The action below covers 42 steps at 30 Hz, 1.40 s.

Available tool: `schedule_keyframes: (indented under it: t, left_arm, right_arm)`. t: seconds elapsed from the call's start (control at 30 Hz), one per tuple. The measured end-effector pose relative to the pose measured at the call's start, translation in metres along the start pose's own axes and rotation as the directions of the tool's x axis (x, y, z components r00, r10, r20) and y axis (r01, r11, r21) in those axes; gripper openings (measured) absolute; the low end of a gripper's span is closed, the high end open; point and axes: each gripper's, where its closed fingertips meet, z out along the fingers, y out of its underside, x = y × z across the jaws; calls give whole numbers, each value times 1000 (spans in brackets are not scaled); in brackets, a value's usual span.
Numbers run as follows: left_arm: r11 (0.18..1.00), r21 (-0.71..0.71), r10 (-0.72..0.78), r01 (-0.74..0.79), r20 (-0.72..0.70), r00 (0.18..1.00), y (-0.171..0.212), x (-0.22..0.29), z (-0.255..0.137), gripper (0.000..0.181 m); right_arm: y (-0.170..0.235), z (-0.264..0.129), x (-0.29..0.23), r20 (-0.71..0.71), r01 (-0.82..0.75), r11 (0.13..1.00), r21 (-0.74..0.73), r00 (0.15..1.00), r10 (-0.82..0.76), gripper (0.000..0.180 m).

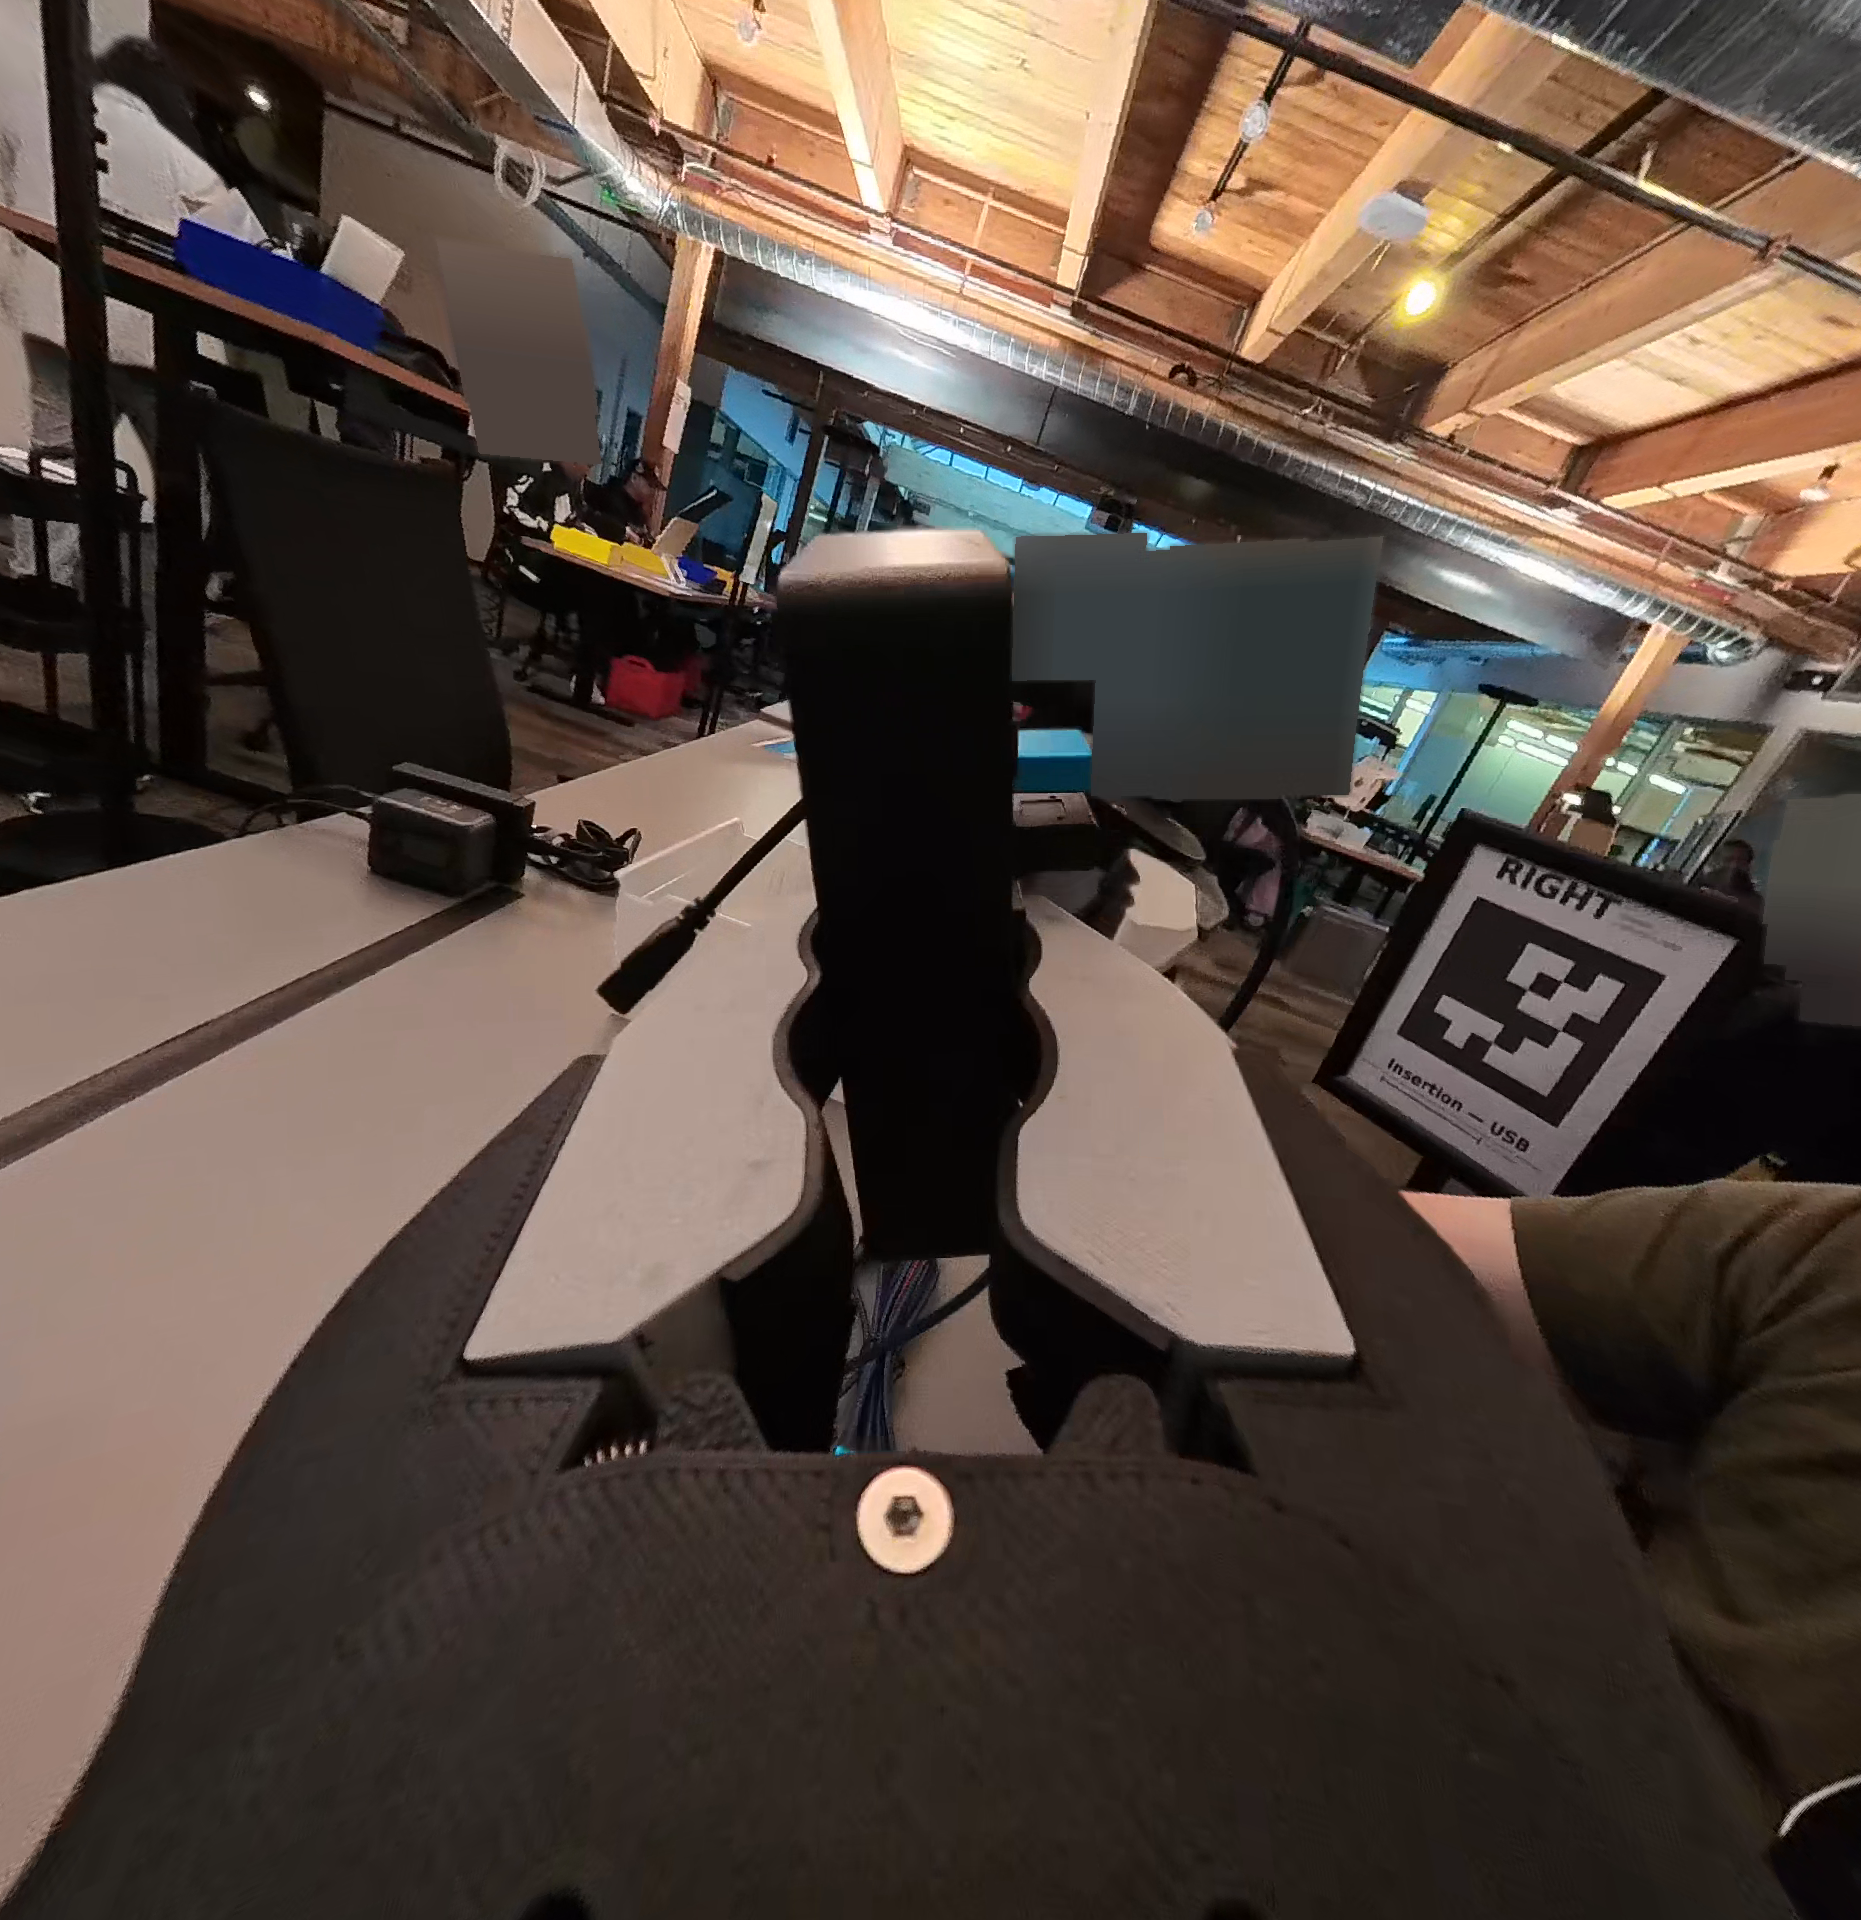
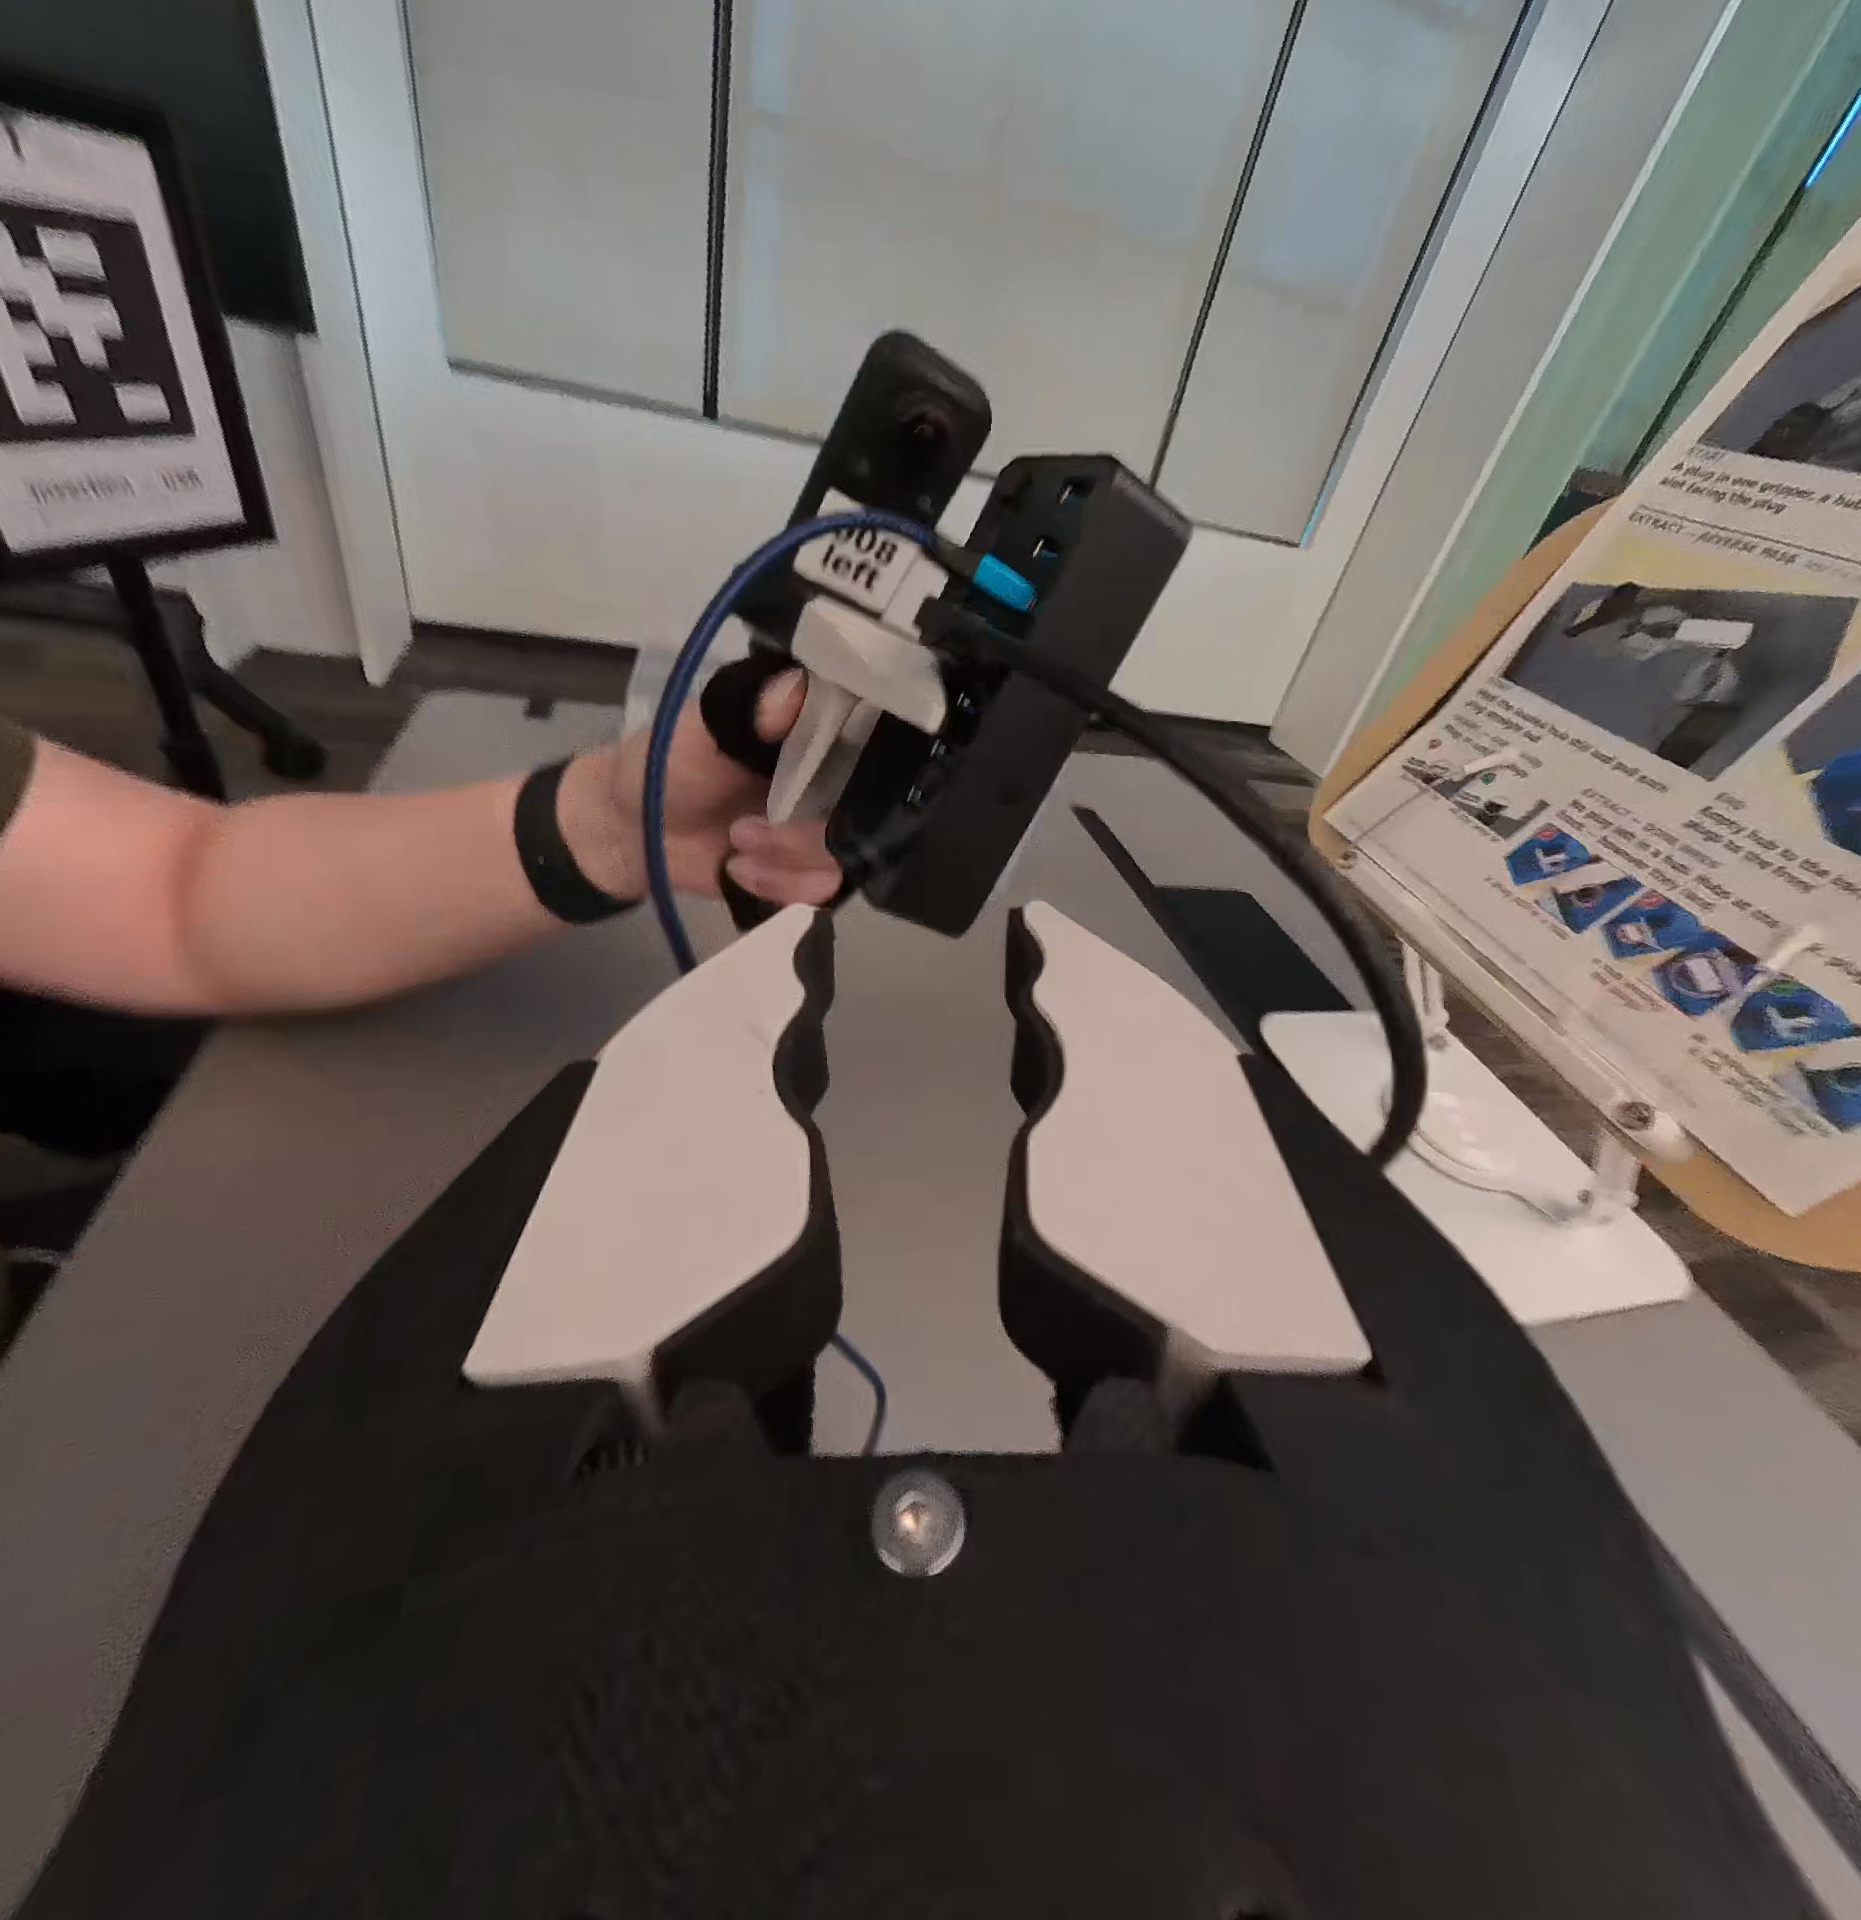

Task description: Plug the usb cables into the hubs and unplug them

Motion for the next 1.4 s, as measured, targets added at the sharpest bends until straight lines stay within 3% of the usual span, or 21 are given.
schedule_keyframes:
  t: [0.13,0.23,0.37,0.53,0.8,0.9,1.0,1.13,1.3,1.4]
  left_arm:
    - [1000,26,-3,2,28,1000,-6,-12,-11,28]
    - [1000,15,12,-14,78,997,-6,-26,-22,28]
    - [1000,12,-4,3,84,996,-5,-36,-29,27]
    - [1000,3,-20,20,93,996,0,-43,-30,27]
    - [999,15,-40,39,85,996,0,-46,-32,28]
    - [999,22,-41,39,80,996,-2,-44,-33,28]
    - [999,28,-46,44,74,996,-4,-43,-33,28]
    - [998,42,-56,53,74,996,-8,-38,-31,28]
    - [994,105,-34,31,26,999,-36,-8,-23,28]
    - [992,124,2,-6,35,999,-54,3,-2,27]
  right_arm:
    - [32,-20,-23,104,39,974,-223,994,-16,33]
    - [82,-33,-49,140,46,916,-398,990,11,41]
    - [176,-46,-46,76,88,737,-670,996,-51,39]
    - [215,-49,-55,59,8,675,-737,997,53,34]
    - [238,-52,-56,55,15,623,-782,998,44,33]
    - [240,-53,-56,48,2,633,-774,997,56,32]
    - [241,-55,-57,55,-12,629,-778,995,87,13]
    - [232,-60,-51,20,-33,608,-793,997,81,10]
    - [158,-75,-18,-105,22,728,-686,986,-129,10]
    - [100,-113,26,-205,108,727,-678,922,-329,10]
